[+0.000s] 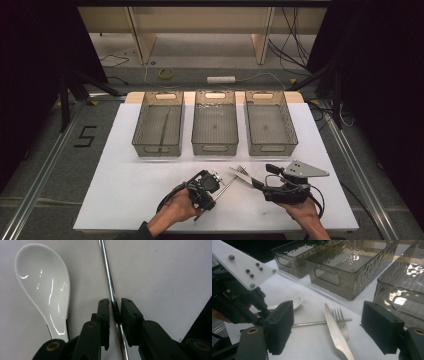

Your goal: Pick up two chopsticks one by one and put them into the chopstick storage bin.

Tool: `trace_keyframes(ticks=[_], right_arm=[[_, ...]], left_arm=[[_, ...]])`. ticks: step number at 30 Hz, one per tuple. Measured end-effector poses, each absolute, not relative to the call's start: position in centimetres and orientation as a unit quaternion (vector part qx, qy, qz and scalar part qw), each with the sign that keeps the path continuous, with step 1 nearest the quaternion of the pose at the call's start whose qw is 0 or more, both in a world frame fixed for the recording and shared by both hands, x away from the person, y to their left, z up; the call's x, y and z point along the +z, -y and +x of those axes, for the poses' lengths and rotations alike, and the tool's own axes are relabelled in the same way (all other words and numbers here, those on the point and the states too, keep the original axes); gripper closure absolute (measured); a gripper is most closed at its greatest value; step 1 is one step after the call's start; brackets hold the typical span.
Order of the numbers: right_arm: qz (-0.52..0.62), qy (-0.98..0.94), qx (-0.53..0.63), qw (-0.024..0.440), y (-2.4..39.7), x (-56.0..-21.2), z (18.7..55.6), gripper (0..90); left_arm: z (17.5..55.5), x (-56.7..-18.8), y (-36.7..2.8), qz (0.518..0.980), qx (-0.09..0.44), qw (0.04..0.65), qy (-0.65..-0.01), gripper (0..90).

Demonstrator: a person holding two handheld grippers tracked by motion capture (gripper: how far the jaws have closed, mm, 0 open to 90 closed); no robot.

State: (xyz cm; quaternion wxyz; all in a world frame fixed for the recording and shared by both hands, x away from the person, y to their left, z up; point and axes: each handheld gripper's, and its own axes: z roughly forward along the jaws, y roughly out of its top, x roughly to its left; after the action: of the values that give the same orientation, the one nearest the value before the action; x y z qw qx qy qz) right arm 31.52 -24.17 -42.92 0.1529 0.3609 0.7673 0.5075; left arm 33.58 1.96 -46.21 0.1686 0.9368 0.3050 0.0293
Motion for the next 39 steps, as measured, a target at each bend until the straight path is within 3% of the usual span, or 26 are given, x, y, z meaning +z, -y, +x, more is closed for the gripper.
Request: trace_keyframes(ticks=[11,39], right_arm=[[0.359,-0.768,0.507,0.153,24.1,-42.9,31.5,27.3],[0.358,-0.770,0.506,0.152,24.1,-42.9,31.5,27.3]], left_arm=[[33.7,-46.2,-2.1,0.934,0.029,0.172,-0.311,83.3],[34.8,-44.2,-4.0,0.925,0.068,0.207,-0.313,84.6]])
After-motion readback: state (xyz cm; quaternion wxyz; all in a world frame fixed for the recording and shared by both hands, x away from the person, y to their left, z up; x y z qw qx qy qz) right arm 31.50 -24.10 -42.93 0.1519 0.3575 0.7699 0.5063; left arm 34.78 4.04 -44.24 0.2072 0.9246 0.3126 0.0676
